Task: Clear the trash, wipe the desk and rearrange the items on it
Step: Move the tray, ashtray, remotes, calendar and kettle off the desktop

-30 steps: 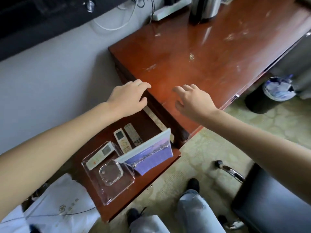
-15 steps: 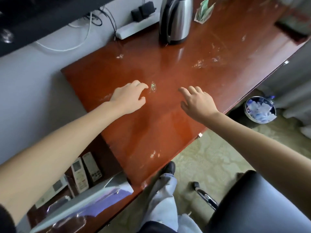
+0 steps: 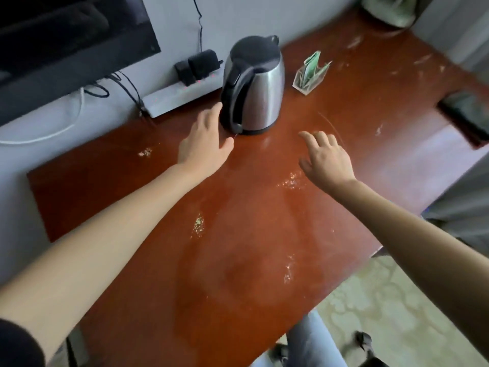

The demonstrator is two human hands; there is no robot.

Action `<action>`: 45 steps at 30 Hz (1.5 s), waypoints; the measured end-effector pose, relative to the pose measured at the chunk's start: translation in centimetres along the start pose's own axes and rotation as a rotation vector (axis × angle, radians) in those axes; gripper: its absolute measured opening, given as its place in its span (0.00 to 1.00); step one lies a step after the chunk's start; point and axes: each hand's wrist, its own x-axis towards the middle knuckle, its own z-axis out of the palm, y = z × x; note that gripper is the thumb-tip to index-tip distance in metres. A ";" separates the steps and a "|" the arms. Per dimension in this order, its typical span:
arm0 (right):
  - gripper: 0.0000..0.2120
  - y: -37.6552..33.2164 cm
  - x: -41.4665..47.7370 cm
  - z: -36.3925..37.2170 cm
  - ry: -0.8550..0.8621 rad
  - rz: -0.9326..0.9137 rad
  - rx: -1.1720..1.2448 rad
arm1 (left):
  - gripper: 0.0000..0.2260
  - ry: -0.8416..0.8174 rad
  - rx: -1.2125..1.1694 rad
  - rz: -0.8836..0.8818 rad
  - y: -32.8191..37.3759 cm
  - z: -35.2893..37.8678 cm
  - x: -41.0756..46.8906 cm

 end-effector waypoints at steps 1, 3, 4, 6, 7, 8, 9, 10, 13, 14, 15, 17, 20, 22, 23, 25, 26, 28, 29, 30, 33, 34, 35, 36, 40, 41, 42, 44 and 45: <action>0.25 0.9 1.8 0.4 0.020 0.001 0.025 | 0.31 0.045 -0.051 -0.029 0.1 0.3 1.0; 0.26 2.8 5.5 1.1 0.048 -0.001 0.075 | 0.32 0.121 -0.154 -0.088 0.4 0.8 2.7; 0.27 3.7 7.5 1.5 0.057 -0.006 0.097 | 0.32 0.154 -0.205 -0.106 0.5 1.1 3.4; 0.28 5.4 11.3 2.1 0.067 -0.021 0.128 | 0.30 0.206 -0.299 -0.119 0.8 1.6 4.4; 0.29 6.1 13.0 2.4 0.067 -0.020 0.141 | 0.30 0.217 -0.335 -0.120 0.9 1.8 4.9; 0.29 6.7 14.7 2.7 0.056 -0.010 0.153 | 0.30 0.225 -0.362 -0.116 1.1 2.0 5.2; 0.30 7.2 16.3 3.0 0.026 0.011 0.160 | 0.30 0.233 -0.383 -0.112 1.2 2.3 5.5; 0.32 7.6 17.6 3.3 -0.007 0.038 0.162 | 0.30 0.244 -0.399 -0.110 1.2 2.6 5.7; 0.37 8.6 20.6 4.1 -0.058 0.098 0.175 | 0.28 0.280 -0.438 -0.121 1.3 2.9 6.1; 0.39 8.8 21.4 4.3 -0.068 0.120 0.199 | 0.27 0.288 -0.455 -0.125 1.4 2.9 6.2; 0.40 9.0 22.0 4.5 -0.077 0.141 0.229 | 0.26 0.295 -0.465 -0.128 1.5 2.9 6.2; 0.39 9.4 22.9 4.8 -0.072 0.151 0.288 | 0.25 0.309 -0.464 -0.134 1.5 2.9 6.3; 0.32 9.8 23.4 5.2 -0.003 0.123 0.369 | 0.26 0.293 -0.442 -0.148 1.4 2.7 6.3; 0.28 9.9 23.4 5.3 0.017 0.134 0.403 | 0.27 0.278 -0.435 -0.153 1.4 2.5 6.3; 0.27 9.9 23.3 5.2 0.019 0.141 0.416 | 0.27 0.275 -0.433 -0.155 1.4 2.4 6.3; 0.27 9.6 22.7 4.9 0.023 0.143 0.440 | 0.27 0.271 -0.443 -0.156 1.6 2.2 6.2; 0.27 9.4 22.3 4.8 0.027 0.139 0.450 | 0.27 0.266 -0.456 -0.153 1.6 2.1 6.2; 0.29 8.6 21.1 4.3 0.046 0.130 0.467 | 0.26 0.264 -0.477 -0.142 1.8 2.0 6.1; 0.29 8.0 20.4 4.0 0.057 0.126 0.477 | 0.26 0.265 -0.483 -0.138 1.9 1.9 6.0; 0.29 7.4 19.5 3.6 0.065 0.126 0.491 | 0.25 0.264 -0.489 -0.136 1.9 1.8 5.8; 0.29 5.1 16.7 2.3 0.084 0.131 0.531 | 0.26 0.245 -0.511 -0.127 1.6 1.4 4.6; 0.29 4.2 15.5 1.8 0.092 0.130 0.539 | 0.26 0.238 -0.507 -0.119 1.3 1.2 4.0; 0.28 3.4 14.2 1.4 0.100 0.125 0.543 | 0.25 0.232 -0.500 -0.110 0.9 0.9 3.2; 0.28 2.6 12.8 1.0 0.106 0.118 0.542 | 0.25 0.229 -0.496 -0.102 0.4 0.6 2.4; 0.29 -0.5 6.9 -0.7 0.111 0.142 0.539 | 0.25 0.222 -0.479 -0.066 -1.5 -1.4 -1.7; 0.29 -1.2 5.5 -1.0 0.111 0.153 0.542 | 0.25 0.214 -0.489 -0.053 -2.0 -1.9 -2.7; 0.29 -1.9 4.0 -1.4 0.113 0.167 0.544 | 0.24 0.200 -0.501 -0.036 -2.4 -2.4 -3.8; 0.30 -3.2 1.2 -2.2 0.123 0.193 0.540 | 0.24 0.168 -0.514 0.007 -3.1 -3.3 -6.0; 0.30 -3.8 -0.2 -2.5 0.127 0.201 0.540 | 0.24 0.152 -0.509 0.034 -3.4 -3.6 -6.9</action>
